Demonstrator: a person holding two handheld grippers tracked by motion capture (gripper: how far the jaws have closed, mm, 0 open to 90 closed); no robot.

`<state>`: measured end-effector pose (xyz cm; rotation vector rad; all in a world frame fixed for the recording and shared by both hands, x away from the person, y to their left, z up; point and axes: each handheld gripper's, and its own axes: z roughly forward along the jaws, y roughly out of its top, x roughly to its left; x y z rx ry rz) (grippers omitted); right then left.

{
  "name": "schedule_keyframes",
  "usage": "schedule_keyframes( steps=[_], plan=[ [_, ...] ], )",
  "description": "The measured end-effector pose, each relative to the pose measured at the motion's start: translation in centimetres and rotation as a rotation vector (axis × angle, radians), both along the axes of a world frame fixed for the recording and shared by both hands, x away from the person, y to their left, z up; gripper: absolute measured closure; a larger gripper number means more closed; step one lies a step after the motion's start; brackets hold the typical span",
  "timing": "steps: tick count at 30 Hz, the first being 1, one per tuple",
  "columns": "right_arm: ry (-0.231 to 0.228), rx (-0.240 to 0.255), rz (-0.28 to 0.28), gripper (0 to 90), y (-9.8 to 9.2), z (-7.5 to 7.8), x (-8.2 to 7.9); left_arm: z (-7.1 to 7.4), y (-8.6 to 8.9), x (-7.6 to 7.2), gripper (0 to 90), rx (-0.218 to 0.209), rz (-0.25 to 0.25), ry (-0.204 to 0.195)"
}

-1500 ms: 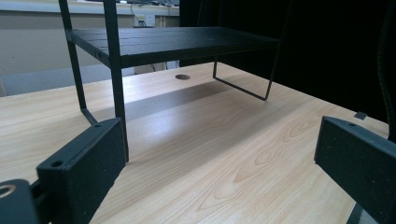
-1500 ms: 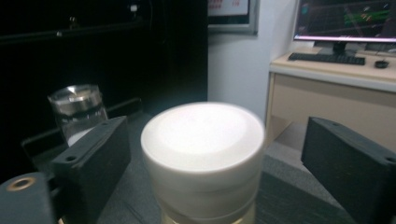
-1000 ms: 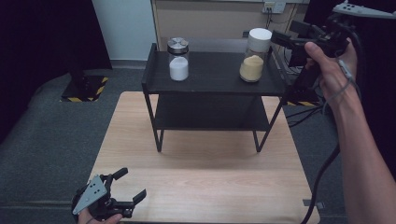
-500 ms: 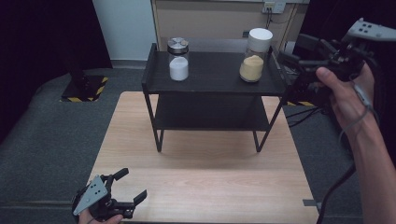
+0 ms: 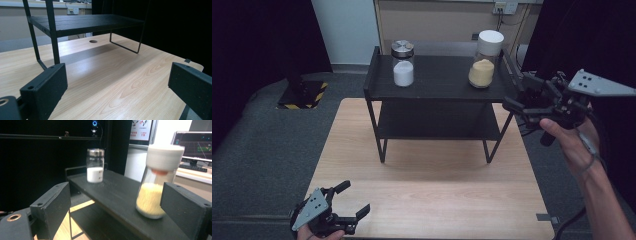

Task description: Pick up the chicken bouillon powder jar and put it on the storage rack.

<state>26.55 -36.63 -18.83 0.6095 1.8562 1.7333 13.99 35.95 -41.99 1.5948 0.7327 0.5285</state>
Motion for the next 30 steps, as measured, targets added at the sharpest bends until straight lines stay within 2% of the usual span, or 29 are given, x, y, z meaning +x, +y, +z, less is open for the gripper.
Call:
schedule_keyframes(
  steps=[3,4,10,12,19,20,21,30],
  plan=[
    [0.002,0.0,-0.003,10.1,-0.2,-1.9,-0.7,0.0,0.0,0.0,1.2,0.002,-0.001,0.001],
    [0.002,0.0,-0.003,10.1,-0.2,-1.9,-0.7,0.0,-0.1,0.0,1.2,0.003,0.0,0.001],
    [-0.008,-0.033,-0.009,10.0,-0.2,-4.2,-1.6,0.0,-0.2,0.0,1.2,0.007,0.001,0.006],
    [-0.006,-0.028,-0.002,10.0,-0.2,-5.2,-1.8,0.0,-0.2,0.0,1.2,0.005,0.001,0.004],
    [0.007,-0.076,0.016,9.9,0.6,-7.8,-2.8,0.0,-0.1,0.0,1.3,0.005,0.001,0.002],
    [0.012,-0.086,0.02,9.9,0.9,-8.7,-3.1,0.0,-0.1,0.0,1.4,0.003,0.0,0.002],
    [0.012,-0.086,0.02,9.9,0.9,-8.7,-3.1,0.0,-0.2,0.0,1.4,0.004,0.0,0.001],
    [0.06,-0.071,0.03,9.7,1.3,-13.0,-4.0,0.1,-0.1,0.0,1.7,0.011,-0.006,0.002]
  ],
)
